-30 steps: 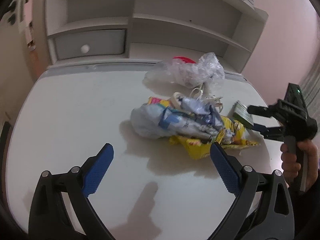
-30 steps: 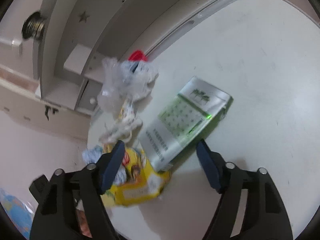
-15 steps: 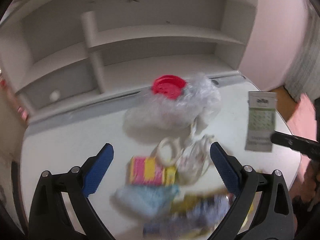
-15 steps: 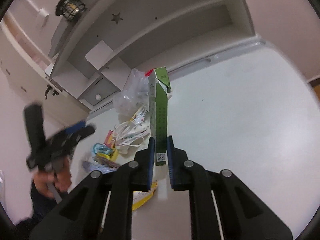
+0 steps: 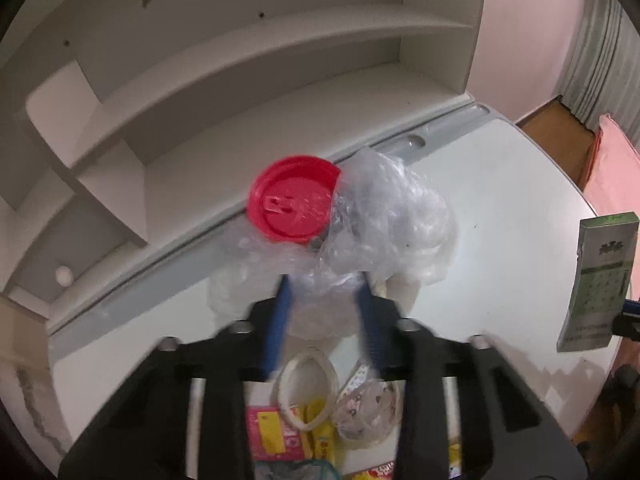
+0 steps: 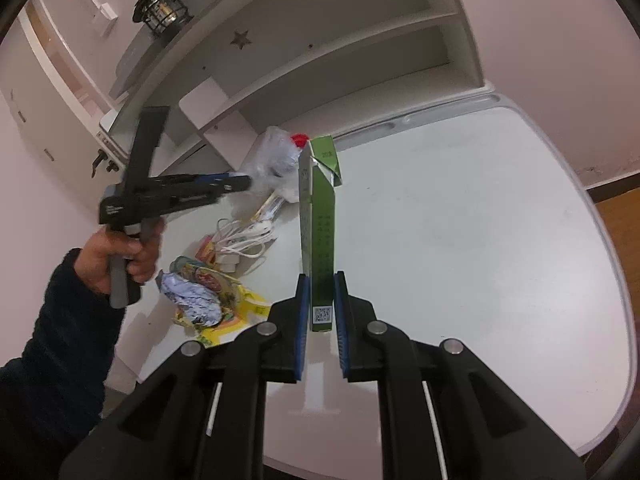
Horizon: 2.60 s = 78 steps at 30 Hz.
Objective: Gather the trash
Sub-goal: 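Grasp the green cigarette pack with the right tool while the left tool grasps a clear plastic bag, then carry both items to the black bin and open both tools over it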
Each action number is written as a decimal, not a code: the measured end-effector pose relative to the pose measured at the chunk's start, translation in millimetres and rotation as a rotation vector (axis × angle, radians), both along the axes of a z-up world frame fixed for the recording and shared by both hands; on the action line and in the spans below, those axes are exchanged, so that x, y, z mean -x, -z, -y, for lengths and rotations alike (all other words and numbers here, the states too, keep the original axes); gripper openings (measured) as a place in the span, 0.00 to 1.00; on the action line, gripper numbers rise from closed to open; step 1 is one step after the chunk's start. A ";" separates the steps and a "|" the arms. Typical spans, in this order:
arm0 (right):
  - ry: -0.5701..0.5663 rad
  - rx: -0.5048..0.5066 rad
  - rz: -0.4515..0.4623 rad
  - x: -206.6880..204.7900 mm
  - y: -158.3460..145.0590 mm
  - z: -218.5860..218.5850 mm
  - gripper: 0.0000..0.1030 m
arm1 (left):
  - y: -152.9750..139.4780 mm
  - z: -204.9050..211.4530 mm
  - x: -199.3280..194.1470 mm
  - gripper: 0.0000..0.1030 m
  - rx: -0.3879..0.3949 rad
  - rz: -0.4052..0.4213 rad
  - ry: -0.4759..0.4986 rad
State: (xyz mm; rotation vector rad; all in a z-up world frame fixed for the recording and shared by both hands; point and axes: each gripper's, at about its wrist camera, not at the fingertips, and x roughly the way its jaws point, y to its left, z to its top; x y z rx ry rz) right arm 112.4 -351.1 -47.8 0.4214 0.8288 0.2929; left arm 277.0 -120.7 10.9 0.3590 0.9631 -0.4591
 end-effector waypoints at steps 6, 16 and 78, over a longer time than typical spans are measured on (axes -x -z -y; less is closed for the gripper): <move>0.059 0.004 0.024 22.5 -8.1 20.6 0.12 | -50.7 -25.0 26.1 0.19 0.120 0.102 -0.102; 0.429 0.143 0.035 135.3 -10.3 123.0 0.13 | -85.6 51.8 132.6 0.19 0.276 0.136 0.069; 1.010 0.060 -0.375 322.8 137.5 310.1 0.68 | 153.6 401.2 316.5 0.84 0.205 -0.352 0.670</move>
